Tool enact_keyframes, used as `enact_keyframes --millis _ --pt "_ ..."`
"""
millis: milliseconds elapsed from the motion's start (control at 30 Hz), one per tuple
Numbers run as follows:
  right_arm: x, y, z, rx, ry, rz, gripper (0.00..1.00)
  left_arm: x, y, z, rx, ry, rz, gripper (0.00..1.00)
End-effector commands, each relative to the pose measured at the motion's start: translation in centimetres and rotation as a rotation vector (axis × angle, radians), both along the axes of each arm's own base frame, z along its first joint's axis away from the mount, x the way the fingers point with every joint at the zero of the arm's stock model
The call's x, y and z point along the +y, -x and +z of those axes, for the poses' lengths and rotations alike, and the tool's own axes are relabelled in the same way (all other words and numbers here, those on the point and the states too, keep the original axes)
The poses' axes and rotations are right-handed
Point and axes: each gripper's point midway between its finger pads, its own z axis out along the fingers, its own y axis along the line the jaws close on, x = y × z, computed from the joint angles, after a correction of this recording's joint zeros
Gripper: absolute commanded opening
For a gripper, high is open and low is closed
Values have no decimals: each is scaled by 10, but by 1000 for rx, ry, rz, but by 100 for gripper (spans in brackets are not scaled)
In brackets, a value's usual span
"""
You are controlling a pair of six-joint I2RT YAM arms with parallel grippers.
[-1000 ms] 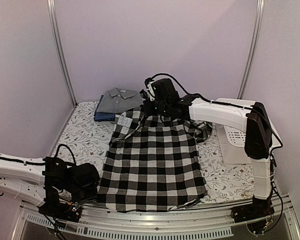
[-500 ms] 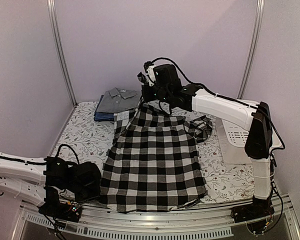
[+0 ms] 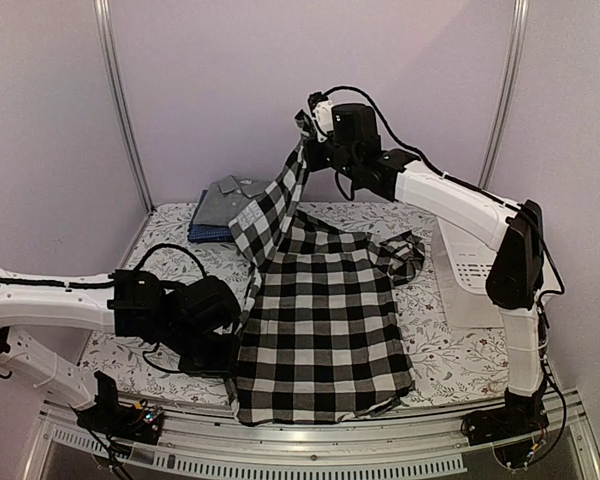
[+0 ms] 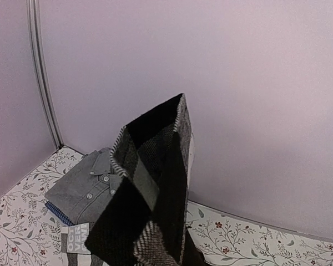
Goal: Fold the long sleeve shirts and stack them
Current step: Pick up the flattened shirt from the center of the board, then fold the flattened shirt at the center of the board.
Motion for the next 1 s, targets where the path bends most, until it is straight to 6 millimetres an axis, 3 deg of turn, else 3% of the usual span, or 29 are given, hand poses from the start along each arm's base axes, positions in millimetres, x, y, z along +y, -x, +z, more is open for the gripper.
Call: enact_keyframes --millis 0,233,467,733,967 --pt "-15 -10 -4 -26 34 -59 0 -28 9 8 8 34 -202 0" --pt "-50 -11 -21 15 51 -146 0 -68 11 11 17 91 -359 0" --pt "-82 -4 -24 31 38 -222 0 -103 14 7 47 146 -490 0" --pt "-106 8 -12 12 33 -286 0 -110 16 -6 82 142 -541 0" --pt "-119 15 -19 21 53 -316 0 -120 22 -6 108 192 -592 0"
